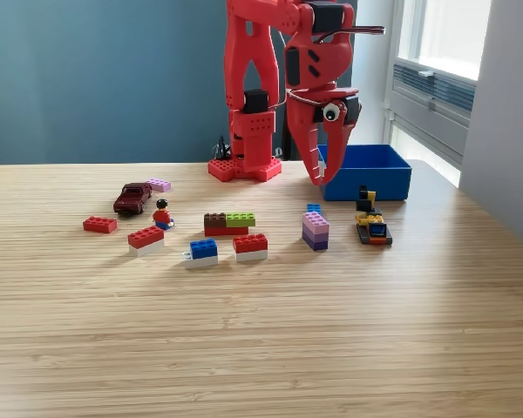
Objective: Grasp a lego block and put it in the bin.
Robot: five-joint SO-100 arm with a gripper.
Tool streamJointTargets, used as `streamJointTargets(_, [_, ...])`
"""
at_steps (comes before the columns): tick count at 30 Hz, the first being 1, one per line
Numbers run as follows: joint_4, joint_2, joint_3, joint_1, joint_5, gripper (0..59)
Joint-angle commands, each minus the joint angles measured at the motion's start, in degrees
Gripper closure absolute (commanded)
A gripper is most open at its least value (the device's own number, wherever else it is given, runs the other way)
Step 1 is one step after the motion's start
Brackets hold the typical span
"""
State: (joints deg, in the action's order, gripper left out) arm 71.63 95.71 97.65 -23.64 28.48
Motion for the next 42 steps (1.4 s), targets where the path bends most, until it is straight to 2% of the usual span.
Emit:
streamJointTargets(1, [-0.53, 4.48, -2.29, -1.14, 3.96, 40.5])
streamJointTargets(5, [-0.53, 4.39, -2.29, -2.11, 5.27, 33.3])
streamJointTargets(12, [-0.53, 3.87, -2.11, -3.87, 4.83, 32.1])
streamJointTargets(18, [-0.35, -4.39, -5.98, -3.87, 4.66, 28.5])
streamJointTargets(24, [-0.35, -12.04, -9.93, -3.52, 4.92, 21.0])
streamJointTargets(29, [-0.44, -16.35, -13.10, -3.87, 4.92, 17.5])
streamJointTargets(42, [-0.53, -24.43, -20.48, -7.73, 4.22, 17.7])
